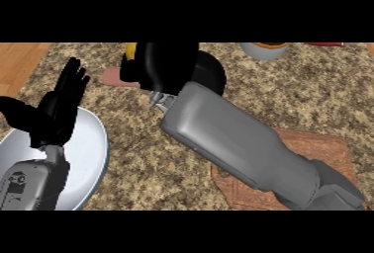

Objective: Pick the lemon from the cutting board and place it in the pot

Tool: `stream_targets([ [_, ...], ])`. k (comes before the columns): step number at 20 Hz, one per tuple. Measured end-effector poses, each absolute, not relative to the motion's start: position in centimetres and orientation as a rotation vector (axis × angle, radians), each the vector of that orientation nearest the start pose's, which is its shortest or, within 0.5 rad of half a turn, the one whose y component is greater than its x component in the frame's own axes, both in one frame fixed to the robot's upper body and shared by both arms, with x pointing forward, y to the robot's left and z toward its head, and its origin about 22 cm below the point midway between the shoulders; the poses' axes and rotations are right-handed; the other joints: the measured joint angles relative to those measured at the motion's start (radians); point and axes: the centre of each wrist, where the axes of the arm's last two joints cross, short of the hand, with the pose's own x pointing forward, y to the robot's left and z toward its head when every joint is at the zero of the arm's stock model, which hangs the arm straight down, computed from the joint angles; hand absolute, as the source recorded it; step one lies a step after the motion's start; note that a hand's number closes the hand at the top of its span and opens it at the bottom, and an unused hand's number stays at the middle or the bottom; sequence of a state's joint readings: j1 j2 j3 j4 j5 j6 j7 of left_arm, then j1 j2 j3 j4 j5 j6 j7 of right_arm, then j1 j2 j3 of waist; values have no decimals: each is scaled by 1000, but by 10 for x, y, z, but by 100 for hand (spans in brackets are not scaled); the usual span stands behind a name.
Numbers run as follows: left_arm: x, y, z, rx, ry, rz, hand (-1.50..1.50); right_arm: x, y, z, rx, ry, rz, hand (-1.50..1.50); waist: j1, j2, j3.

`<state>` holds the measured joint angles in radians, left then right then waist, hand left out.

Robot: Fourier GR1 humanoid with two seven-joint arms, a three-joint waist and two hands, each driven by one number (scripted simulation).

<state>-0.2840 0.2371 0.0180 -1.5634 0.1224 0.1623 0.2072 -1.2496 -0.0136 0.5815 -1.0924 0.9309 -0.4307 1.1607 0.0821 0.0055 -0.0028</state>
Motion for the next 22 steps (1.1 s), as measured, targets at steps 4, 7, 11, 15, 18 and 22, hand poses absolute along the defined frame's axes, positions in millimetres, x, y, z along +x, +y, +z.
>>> stream_targets([
  [4,302,262,86,146,-1627,19,0,353,40,206,-1210,-1681,458,150,-17,0,0],
  [7,301,264,85,155,-1624,22,0,370,33,185,-1349,-1602,501,150,-27,0,0],
  [11,299,265,86,160,-1621,24,0,386,25,170,-1435,-1526,531,150,-31,1,1],
  [15,299,267,89,161,-1621,25,0,396,12,146,-1447,-1456,558,150,-31,4,1],
  [18,299,266,91,156,-1625,29,0,403,-2,130,-1385,-1404,532,-150,-29,7,2],
  [22,294,266,88,150,-1633,26,0,408,-16,117,-1258,-1341,460,-150,-19,10,3],
])
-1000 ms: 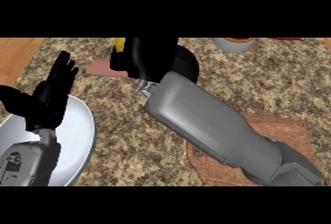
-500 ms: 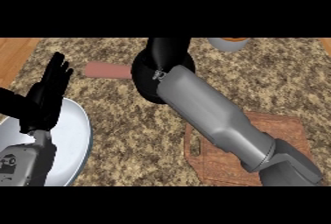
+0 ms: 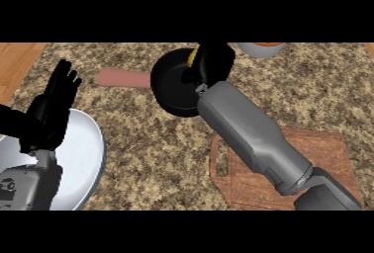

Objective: Pick the lemon from the cutting board and place it in the pot

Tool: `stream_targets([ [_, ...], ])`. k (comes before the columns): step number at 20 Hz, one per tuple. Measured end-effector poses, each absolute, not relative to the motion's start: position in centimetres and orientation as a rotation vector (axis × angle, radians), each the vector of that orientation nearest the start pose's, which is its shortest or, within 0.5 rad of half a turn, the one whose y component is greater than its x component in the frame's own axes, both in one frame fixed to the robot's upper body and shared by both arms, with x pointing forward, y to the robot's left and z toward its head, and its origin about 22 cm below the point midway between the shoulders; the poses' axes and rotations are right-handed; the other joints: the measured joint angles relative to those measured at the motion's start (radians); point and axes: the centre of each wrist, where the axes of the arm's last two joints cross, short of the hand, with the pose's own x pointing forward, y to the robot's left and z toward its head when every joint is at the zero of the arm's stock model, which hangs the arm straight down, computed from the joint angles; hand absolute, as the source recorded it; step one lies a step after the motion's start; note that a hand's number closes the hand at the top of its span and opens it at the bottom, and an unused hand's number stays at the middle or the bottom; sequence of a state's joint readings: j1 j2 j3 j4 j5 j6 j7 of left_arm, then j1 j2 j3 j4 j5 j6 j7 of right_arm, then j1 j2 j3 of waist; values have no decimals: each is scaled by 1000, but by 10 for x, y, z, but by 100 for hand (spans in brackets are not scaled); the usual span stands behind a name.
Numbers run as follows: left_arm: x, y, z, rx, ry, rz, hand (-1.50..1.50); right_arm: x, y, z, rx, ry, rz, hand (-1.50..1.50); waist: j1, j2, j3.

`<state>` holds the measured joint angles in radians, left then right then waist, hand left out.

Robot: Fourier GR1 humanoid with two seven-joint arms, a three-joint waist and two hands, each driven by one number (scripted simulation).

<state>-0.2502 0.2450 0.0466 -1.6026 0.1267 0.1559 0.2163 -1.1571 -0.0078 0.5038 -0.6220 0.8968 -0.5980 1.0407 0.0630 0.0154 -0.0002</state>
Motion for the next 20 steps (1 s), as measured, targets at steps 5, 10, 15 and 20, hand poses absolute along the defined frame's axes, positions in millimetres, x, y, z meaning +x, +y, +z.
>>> stream_targets([
  [5,297,262,89,142,-1637,22,0,409,-27,107,-1063,-1359,358,-150,9,6,1],
  [10,298,260,89,139,-1636,22,0,407,-28,117,-914,-1517,178,-150,12,6,2],
  [15,295,267,84,161,-1629,32,0,402,-37,119,-792,-1621,6,-150,-12,-1,2],
  [20,287,275,81,183,-1624,54,0,393,-53,109,-710,-1660,-103,-150,-41,-10,1],
])
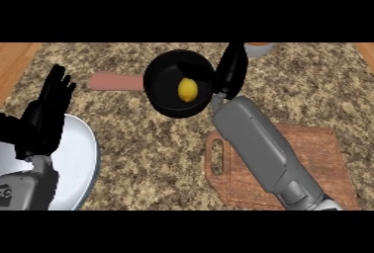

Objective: Pick the lemon from the cutting board and place it in the pot

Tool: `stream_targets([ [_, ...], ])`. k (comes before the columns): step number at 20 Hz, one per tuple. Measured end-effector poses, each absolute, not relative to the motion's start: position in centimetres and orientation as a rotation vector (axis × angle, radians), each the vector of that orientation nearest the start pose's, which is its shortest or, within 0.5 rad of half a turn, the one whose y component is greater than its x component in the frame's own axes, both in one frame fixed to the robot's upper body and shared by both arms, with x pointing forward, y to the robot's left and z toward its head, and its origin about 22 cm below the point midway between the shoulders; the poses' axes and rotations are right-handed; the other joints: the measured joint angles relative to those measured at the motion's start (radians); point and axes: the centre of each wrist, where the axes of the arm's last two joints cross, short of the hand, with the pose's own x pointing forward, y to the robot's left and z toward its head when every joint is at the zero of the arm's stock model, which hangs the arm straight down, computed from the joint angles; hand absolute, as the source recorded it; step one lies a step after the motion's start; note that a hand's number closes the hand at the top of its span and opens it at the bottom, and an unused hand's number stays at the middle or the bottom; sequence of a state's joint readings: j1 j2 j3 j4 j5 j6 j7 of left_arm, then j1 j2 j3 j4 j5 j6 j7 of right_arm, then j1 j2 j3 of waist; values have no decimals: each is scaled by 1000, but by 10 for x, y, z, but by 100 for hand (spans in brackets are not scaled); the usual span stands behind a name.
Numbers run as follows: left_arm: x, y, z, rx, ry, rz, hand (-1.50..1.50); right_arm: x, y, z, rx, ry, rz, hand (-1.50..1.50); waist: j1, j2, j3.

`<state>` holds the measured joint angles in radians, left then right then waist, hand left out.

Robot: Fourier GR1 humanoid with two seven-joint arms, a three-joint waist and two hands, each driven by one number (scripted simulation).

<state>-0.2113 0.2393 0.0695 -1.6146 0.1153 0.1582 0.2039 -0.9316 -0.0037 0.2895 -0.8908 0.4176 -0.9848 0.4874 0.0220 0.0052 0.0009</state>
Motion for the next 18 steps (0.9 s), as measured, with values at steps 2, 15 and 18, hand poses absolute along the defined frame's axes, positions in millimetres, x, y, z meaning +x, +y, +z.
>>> stream_targets([
  [2,283,277,79,187,-1618,63,0,389,-65,111,-684,-1670,-127,-150,-10,-3,0],
  [15,277,283,80,204,-1609,74,0,327,-139,109,-615,-1678,-115,-150,-26,-8,-1],
  [18,280,280,80,206,-1604,75,0,322,-152,109,-609,-1675,-103,-150,-24,-7,-1],
])
